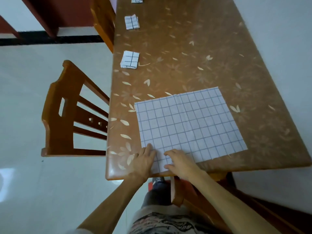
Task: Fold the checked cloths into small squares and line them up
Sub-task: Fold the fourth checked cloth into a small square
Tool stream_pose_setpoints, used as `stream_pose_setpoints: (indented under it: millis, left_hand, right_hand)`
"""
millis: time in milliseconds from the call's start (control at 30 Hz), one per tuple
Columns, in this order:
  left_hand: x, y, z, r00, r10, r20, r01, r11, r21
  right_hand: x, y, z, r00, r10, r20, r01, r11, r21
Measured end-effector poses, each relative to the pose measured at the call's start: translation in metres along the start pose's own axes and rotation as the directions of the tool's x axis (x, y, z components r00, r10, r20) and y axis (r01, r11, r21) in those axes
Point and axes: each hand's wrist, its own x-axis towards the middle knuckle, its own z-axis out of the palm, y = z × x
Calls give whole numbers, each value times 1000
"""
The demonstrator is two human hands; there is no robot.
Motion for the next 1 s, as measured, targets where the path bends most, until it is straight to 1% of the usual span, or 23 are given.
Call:
stream_pose_setpoints:
  millis: [100, 233, 333, 400, 433, 500, 600, 700, 767, 833, 900, 1000]
  left_hand:
    - [5, -4, 3, 999, 3, -37, -4, 1000, -18]
    - [15, -11, 10, 991, -56, -119, 50, 997, -56]
    - [20, -7, 3, 982, -75, -175, 59, 994, -97]
    - [23, -1, -3, 972, -85, -220, 53, 988, -146]
    - [24, 2, -8, 967, -77, -244, 37, 986, -163]
    - [28, 10, -14, 969, -22, -247, -31, 977, -213]
    - [36, 18, -24, 968, 81, -237, -154, 939, -307]
    - [44, 16, -34, 964, 176, -197, -226, 936, -271]
    - [51, 14, -43, 954, 180, -238, -238, 941, -241]
    - [59, 10, -52, 945, 171, -280, -228, 956, -186]
    - [67, 2, -59, 962, 123, -245, -163, 975, -148]
    - [78, -16, -65, 982, 3, -186, -37, 983, -179]
  right_hand:
    - [5, 0, 10, 1000, 6, 25, -7, 1000, 19]
    - [11, 3, 15, 999, -36, 13, 36, 999, -10]
    - [11, 4, 14, 997, -72, -22, 71, 996, -53]
    - [11, 4, 10, 996, -33, -81, 25, 994, -103]
    - [11, 4, 8, 992, -4, -124, -10, 994, -106]
    - [12, 8, 2, 974, 34, -223, -52, 996, -73]
    - [10, 23, -9, 948, 53, -315, -46, 999, 29]
    - [0, 45, -20, 917, 59, -395, -9, 992, 127]
    - [-12, 59, -28, 891, 45, -451, 31, 987, 160]
    - [-26, 71, -37, 867, 41, -497, 74, 975, 209]
    - [-39, 83, -45, 844, 44, -534, 106, 963, 247]
    - [-48, 97, -55, 818, 61, -572, 118, 956, 269]
